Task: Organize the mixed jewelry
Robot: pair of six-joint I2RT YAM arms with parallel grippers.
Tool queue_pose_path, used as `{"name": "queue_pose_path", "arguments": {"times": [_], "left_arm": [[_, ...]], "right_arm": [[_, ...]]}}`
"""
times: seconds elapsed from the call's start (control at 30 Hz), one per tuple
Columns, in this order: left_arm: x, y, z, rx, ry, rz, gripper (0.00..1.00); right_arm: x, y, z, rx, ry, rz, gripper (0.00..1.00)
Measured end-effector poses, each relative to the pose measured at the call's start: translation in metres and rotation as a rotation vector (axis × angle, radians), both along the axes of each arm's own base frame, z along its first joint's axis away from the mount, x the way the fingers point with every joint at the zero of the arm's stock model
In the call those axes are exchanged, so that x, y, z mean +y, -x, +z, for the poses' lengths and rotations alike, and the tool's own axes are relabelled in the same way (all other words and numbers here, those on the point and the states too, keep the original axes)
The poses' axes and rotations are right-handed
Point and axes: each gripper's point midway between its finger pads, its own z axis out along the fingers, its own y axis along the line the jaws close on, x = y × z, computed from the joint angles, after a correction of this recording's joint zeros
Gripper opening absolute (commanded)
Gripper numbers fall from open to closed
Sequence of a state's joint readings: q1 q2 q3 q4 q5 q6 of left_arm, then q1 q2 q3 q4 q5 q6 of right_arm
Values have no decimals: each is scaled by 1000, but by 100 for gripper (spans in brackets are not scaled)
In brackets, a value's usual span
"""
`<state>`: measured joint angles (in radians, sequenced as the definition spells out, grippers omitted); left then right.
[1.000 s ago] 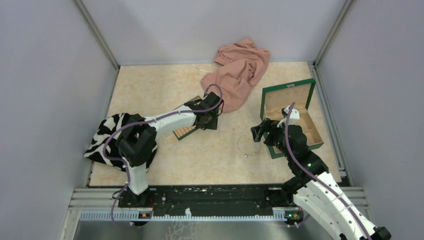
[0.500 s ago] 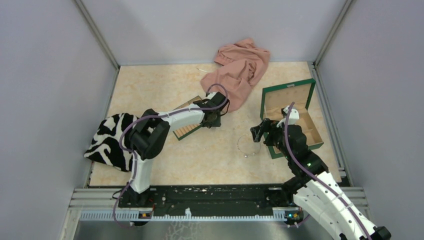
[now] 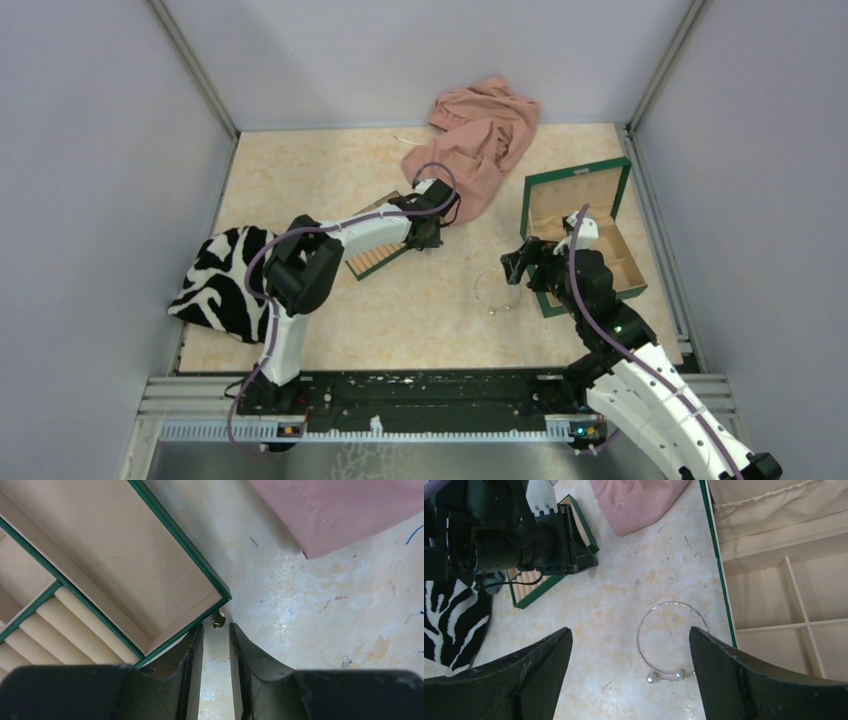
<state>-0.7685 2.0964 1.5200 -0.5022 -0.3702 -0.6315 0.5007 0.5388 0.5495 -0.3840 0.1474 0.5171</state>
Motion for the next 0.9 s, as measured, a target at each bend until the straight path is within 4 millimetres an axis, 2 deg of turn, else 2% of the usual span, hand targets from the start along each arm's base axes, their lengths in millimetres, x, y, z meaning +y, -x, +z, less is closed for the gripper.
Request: {"name": "queue_pose_path", "arguments": {"times": [0.33,0.6,0.9], "left_arm": [[-3,-1,0,-6,-13,-70,31],[-4,1,1,-4,-36,-128,38],[-3,8,3,-25,-123,-172,35]], "right_arm": [[2,0,-2,9,1,9,86],[3,0,-3,13,2,12,86],[3,0,-4,17,4,13,86]]}}
